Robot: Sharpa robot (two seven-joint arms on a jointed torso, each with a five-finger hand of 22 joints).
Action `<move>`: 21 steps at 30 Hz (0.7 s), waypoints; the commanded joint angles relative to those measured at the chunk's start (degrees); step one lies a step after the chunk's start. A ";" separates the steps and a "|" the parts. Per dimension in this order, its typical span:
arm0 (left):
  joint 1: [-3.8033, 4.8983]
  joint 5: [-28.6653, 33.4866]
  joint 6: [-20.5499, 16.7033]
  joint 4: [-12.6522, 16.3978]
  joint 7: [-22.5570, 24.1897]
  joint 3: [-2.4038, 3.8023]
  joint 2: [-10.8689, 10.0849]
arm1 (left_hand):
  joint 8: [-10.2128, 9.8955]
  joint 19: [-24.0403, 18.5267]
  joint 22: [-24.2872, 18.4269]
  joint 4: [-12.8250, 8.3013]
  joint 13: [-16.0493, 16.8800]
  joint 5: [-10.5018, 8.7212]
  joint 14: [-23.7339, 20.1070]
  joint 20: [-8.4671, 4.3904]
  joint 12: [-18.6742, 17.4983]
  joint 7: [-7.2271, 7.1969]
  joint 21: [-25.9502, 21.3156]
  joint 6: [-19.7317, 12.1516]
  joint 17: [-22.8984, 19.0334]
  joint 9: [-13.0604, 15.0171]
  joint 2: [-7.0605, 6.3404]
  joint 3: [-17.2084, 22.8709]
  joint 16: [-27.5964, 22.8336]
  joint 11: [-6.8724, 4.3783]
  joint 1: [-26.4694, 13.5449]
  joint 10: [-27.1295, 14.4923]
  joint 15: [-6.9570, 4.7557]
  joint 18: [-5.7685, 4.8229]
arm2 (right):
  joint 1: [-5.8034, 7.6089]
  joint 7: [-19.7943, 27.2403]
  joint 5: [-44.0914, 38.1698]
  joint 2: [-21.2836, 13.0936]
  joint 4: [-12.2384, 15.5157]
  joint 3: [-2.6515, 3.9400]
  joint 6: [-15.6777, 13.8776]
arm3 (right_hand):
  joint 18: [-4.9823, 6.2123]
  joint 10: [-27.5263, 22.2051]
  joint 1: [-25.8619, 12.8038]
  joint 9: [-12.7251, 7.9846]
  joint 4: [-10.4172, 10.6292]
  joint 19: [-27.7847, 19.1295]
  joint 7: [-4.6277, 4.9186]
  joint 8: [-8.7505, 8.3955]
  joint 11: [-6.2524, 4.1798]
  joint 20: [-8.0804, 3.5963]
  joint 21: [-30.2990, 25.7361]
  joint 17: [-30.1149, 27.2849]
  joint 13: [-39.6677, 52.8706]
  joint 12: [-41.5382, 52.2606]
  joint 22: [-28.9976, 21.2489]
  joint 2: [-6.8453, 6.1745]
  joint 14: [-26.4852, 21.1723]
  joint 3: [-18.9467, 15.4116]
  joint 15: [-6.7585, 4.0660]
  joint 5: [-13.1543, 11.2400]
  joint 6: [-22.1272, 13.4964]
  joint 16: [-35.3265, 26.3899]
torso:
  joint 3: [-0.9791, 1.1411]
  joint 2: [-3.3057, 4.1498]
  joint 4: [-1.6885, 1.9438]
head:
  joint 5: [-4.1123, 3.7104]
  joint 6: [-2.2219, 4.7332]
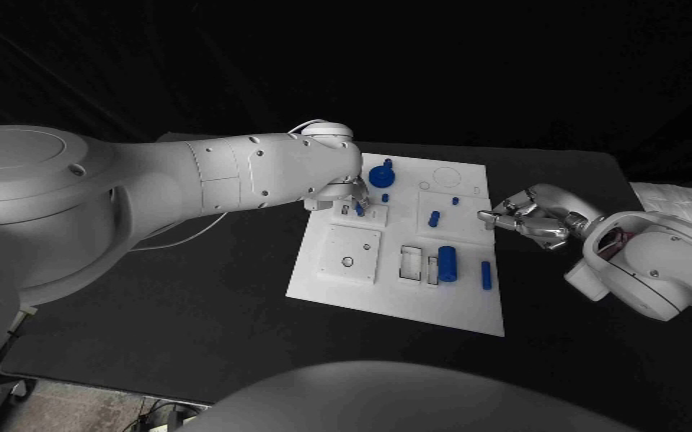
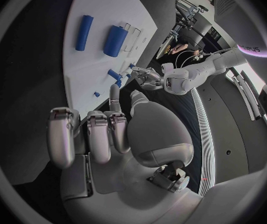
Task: Assemble the parts on the task board
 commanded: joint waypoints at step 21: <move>-0.81 0.42 -0.29 0.14 -6.88 -0.06 0.22 | 0.24 0.63 11.15 -1.65 11.49 0.18 6.16 -0.52 -0.47 -2.66 -0.46 2.65 15.10 2.84 0.05 2.29 0.14 -0.33 0.28 3.97 -0.36 -0.46 | -0.16 0.16 -0.17 -0.04 0.02 -0.01 0.59 | 0.48 6.07 0.52 -0.02 0.06 -0.25 0.15 -0.33 0.28 -0.01 -0.22 15.08 15.08 0.22 12.16 -0.17 5.87 -0.31 0.35 0.33 -0.07 0.20 | -0.03 0.00 0.03 | 0.10 0.00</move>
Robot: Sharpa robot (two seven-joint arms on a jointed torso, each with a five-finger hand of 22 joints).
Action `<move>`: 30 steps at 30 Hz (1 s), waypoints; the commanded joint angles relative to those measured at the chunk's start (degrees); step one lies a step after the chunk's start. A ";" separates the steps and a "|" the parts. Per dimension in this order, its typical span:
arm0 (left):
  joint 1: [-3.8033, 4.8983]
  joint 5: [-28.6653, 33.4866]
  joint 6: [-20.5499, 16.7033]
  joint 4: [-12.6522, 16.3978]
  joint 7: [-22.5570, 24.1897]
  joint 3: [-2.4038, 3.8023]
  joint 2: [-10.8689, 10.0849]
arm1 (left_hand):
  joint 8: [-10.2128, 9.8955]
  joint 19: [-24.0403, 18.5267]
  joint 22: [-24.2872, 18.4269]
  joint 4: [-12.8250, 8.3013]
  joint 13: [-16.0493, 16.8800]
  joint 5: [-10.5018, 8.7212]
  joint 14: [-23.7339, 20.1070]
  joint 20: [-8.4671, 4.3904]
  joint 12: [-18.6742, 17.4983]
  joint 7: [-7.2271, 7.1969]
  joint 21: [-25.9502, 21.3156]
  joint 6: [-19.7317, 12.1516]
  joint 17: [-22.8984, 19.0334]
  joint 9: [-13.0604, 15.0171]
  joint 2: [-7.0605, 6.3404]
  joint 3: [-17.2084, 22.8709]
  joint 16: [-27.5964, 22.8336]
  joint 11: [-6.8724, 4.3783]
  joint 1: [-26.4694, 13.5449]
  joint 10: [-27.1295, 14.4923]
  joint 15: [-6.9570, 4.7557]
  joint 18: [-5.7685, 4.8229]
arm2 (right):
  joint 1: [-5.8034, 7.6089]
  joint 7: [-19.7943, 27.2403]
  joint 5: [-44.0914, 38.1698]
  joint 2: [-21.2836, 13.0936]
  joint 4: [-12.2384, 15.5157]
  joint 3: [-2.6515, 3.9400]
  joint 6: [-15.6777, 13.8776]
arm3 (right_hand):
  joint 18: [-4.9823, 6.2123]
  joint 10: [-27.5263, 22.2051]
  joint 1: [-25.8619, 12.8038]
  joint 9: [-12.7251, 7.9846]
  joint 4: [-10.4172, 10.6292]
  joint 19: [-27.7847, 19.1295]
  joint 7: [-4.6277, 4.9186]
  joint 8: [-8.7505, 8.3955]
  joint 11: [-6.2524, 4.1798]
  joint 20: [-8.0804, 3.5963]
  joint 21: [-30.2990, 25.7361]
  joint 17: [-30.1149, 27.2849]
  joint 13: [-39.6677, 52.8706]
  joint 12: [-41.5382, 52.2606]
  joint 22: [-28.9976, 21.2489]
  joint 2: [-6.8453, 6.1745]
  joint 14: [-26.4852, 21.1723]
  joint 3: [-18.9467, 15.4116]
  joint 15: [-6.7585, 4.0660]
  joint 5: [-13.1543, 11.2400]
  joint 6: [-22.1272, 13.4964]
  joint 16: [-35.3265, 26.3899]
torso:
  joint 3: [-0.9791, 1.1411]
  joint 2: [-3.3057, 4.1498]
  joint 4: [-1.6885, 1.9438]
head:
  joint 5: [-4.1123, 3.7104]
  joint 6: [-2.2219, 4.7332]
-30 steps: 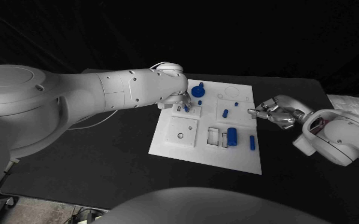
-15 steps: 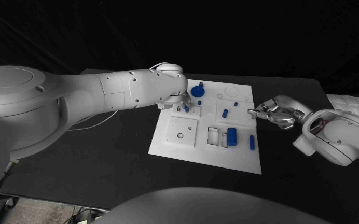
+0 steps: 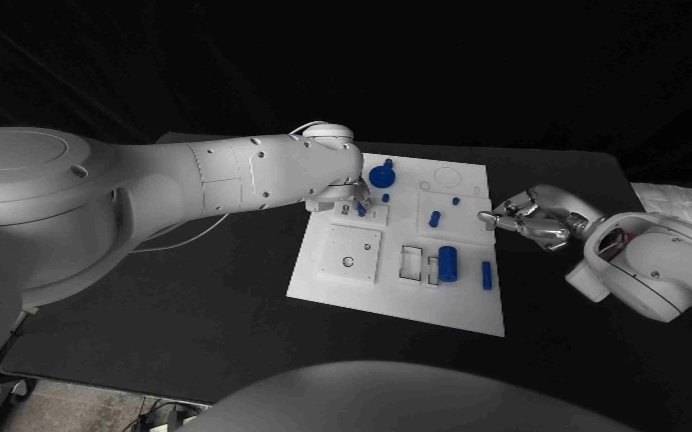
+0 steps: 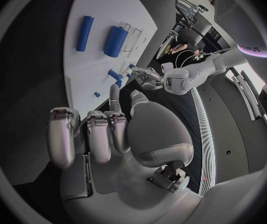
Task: Assemble the parts on the task board
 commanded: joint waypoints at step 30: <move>-0.96 1.29 1.73 0.31 -6.12 -0.21 -0.30 | 0.19 0.42 10.97 -2.30 10.63 -0.03 6.16 -0.49 -1.14 -2.53 -0.87 2.20 15.05 0.47 -0.09 2.88 0.14 -0.30 0.89 3.46 -0.29 -0.34 | -0.23 -0.41 -0.19 0.13 -0.20 -0.01 1.06 | 0.48 6.07 0.58 -0.02 0.07 -0.25 0.16 -0.38 0.28 -0.01 -0.22 15.09 15.08 0.22 12.18 -0.15 5.87 -0.35 0.36 0.33 -0.07 0.20 | 0.00 -0.01 -0.02 | 0.03 0.00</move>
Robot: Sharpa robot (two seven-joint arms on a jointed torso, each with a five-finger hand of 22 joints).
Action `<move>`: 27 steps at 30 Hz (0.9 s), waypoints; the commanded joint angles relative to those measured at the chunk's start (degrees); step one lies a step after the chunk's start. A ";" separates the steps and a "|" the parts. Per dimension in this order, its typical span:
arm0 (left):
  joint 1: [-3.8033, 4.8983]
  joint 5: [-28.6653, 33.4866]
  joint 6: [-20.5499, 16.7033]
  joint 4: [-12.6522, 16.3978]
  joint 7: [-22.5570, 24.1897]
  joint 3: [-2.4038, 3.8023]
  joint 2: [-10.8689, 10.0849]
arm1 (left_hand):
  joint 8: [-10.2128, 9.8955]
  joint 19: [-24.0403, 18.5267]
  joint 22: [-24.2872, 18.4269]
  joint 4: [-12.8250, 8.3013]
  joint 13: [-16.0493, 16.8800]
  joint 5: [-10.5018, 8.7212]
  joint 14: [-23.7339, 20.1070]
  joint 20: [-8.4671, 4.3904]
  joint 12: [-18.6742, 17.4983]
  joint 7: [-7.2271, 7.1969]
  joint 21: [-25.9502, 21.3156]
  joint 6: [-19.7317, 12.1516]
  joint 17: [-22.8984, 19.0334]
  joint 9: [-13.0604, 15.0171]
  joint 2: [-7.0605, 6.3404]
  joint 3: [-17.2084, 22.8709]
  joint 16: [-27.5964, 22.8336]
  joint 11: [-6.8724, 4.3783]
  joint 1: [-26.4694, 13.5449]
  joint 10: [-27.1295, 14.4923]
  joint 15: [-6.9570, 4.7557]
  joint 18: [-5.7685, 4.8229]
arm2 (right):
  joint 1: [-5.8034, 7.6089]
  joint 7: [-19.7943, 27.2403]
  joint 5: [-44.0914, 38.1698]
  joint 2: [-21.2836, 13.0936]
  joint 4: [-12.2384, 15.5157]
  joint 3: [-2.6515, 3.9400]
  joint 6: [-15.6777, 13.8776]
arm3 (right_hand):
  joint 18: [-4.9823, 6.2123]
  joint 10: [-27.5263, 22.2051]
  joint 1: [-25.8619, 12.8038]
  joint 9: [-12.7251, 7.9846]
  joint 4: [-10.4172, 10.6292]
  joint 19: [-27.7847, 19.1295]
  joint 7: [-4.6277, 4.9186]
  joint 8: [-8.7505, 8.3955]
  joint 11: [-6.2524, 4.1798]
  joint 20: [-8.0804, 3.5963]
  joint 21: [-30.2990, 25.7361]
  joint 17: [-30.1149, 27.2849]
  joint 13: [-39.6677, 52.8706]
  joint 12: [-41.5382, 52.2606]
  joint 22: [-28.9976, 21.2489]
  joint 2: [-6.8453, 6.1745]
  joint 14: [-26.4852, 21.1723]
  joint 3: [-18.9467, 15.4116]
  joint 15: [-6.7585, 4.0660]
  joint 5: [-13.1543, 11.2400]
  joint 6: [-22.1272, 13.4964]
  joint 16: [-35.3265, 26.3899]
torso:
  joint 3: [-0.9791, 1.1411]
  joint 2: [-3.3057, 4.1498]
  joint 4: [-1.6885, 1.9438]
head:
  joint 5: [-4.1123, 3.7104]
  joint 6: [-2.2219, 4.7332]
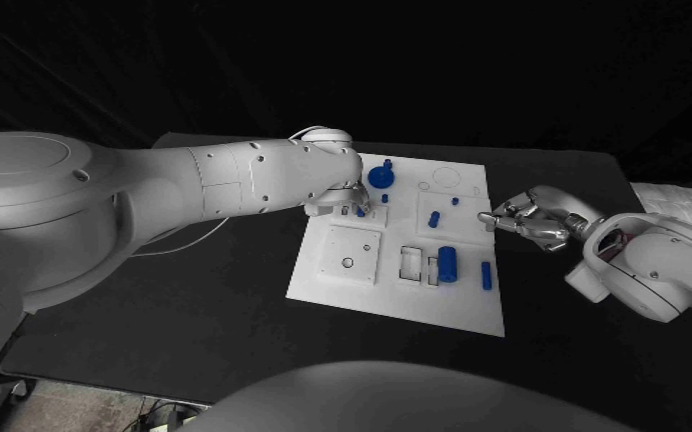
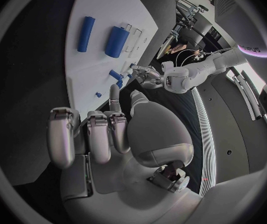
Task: Assemble the parts on the task board
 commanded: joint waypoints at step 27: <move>-0.44 -1.78 4.16 -0.73 -7.16 -0.16 0.14 | 0.16 0.38 10.91 6.00 10.07 -20.74 6.16 0.33 -1.15 -0.93 -1.58 -3.58 15.07 2.37 -1.69 -10.07 0.14 0.83 -8.27 2.99 0.76 -0.26 | -0.11 -0.52 -0.20 -0.13 0.07 -0.01 1.47 | 0.49 6.07 0.77 -0.06 0.05 -0.28 0.18 -0.54 0.29 0.00 -0.27 15.10 15.08 0.22 12.18 -0.11 5.87 -0.41 0.36 0.33 -0.14 0.20 | 0.01 0.01 0.00 | -0.21 0.00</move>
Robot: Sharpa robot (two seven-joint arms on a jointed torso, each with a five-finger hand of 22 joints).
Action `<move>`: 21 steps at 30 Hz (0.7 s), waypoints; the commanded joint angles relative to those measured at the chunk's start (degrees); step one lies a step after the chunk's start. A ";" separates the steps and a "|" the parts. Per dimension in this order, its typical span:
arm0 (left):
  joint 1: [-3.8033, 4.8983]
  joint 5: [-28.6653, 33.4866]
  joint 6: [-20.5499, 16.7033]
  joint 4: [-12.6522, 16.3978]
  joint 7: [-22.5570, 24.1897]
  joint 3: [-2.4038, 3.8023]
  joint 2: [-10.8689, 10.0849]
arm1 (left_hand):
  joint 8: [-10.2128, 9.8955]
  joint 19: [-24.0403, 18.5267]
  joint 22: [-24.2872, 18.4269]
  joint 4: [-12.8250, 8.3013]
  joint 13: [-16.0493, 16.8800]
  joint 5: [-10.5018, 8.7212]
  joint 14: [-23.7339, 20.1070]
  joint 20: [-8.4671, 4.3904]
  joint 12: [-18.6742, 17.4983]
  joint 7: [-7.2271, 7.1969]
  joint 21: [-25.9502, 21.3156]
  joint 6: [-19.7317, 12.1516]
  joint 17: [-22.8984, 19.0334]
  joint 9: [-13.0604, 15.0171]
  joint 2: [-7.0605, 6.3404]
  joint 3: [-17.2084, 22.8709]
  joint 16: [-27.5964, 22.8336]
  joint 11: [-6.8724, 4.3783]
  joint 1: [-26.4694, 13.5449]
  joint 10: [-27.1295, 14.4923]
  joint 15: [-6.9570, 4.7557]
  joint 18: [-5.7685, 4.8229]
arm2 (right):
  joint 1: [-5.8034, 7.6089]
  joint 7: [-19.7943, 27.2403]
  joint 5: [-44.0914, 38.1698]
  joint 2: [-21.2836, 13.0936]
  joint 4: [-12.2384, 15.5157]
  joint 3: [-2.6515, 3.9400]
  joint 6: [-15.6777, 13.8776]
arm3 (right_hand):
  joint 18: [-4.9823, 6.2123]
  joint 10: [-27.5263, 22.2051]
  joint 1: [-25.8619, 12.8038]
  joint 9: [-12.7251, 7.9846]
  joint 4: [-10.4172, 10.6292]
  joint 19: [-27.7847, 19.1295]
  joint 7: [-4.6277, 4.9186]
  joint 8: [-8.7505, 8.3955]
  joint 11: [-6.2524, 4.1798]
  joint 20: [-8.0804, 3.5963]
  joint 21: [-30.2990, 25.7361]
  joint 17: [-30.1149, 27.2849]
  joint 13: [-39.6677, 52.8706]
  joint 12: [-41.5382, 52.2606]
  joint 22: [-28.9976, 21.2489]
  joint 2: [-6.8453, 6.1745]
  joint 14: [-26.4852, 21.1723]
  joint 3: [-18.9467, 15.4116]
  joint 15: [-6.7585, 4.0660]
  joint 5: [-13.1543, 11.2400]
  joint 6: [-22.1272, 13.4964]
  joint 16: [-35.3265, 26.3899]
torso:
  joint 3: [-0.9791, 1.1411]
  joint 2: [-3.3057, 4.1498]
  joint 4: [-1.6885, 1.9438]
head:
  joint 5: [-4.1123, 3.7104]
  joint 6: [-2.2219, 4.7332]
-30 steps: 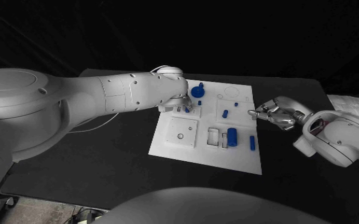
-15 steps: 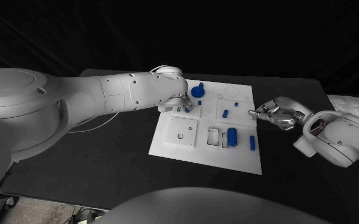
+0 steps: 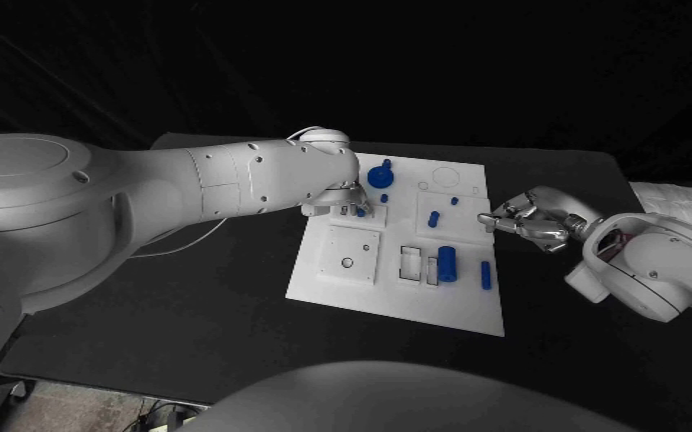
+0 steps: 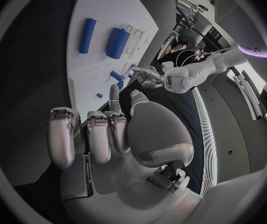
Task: Assemble the parts on the task board
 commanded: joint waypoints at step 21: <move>1.85 -5.65 -2.09 7.72 -5.30 1.04 -5.29 | 1.59 1.24 11.45 4.54 12.01 -0.48 5.93 0.57 1.85 0.32 0.57 -3.29 15.08 1.97 0.17 -14.45 0.15 0.67 -5.43 4.25 0.68 -0.48 | -0.16 0.30 -0.20 -0.39 0.07 -0.01 0.51 | 0.51 6.07 0.56 -0.09 0.12 -0.32 0.24 -0.45 0.32 0.01 -0.33 15.05 15.08 0.22 12.12 0.04 5.88 -0.59 0.37 0.27 -0.19 0.20 | 0.00 0.01 0.00 | -0.47 0.00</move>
